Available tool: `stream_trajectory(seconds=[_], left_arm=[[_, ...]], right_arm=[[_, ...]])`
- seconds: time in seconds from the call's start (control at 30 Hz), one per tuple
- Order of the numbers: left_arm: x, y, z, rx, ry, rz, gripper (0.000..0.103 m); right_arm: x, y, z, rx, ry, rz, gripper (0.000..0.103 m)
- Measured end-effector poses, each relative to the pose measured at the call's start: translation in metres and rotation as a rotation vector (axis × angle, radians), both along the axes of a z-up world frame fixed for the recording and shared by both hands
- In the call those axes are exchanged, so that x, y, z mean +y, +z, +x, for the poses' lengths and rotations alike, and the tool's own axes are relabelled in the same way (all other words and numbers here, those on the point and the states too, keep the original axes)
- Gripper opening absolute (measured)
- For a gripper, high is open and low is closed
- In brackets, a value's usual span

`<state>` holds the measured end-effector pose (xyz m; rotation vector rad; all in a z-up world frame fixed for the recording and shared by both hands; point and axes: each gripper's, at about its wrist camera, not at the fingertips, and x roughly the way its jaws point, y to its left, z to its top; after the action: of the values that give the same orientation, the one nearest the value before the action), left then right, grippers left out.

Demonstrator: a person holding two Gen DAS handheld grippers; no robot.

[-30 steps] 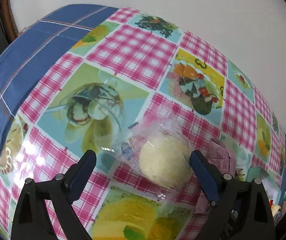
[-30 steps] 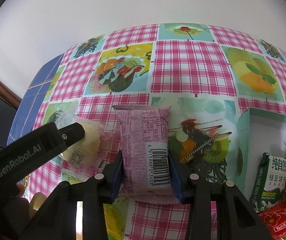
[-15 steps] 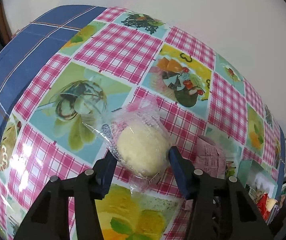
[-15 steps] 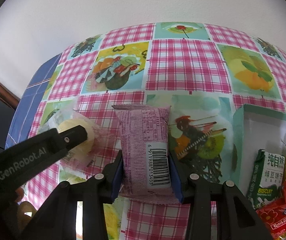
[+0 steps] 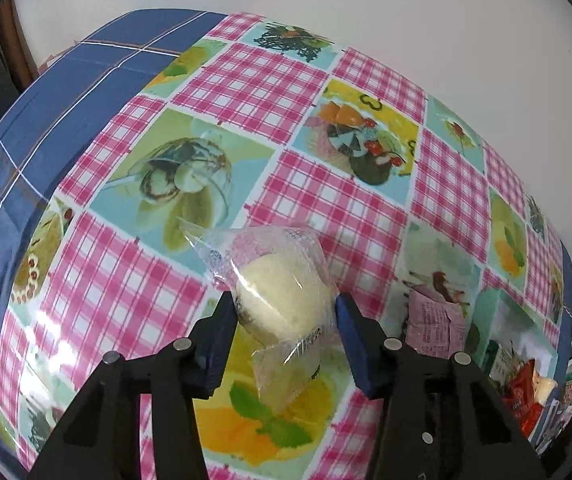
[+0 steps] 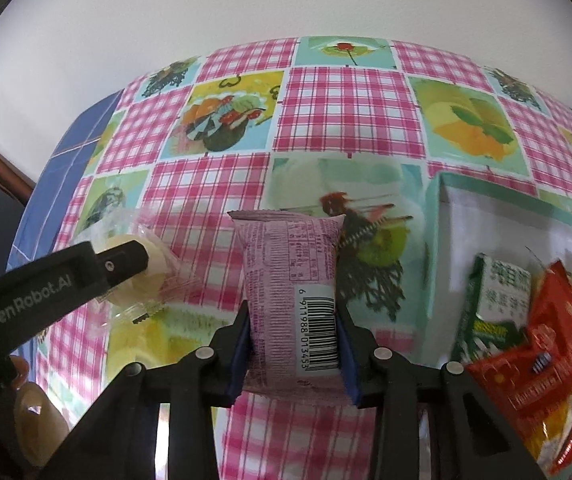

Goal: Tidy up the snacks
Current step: 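Carry the pink packet and wrapped bun over the white tray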

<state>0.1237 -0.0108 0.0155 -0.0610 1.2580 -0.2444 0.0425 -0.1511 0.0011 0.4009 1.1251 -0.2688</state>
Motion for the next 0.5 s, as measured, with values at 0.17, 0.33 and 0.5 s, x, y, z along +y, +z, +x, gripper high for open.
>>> stream_trajectory(seconds=[0.17,0.33,0.5], left_arm=[[-0.004,0.01,-0.015,-0.015,-0.012,0.012,0.051],[-0.007,0.022,-0.033,-0.036,-0.027,0.017,0.05],[-0.016,0.039,-0.056,-0.073,-0.065,0.008,0.049]], right_arm=[[0.0,0.013,-0.018,-0.006,0.002,-0.015,0.04],[-0.002,0.029,-0.04,-0.019,-0.006,-0.027,0.04],[-0.011,0.047,-0.063,-0.044,-0.033,-0.033,0.04]])
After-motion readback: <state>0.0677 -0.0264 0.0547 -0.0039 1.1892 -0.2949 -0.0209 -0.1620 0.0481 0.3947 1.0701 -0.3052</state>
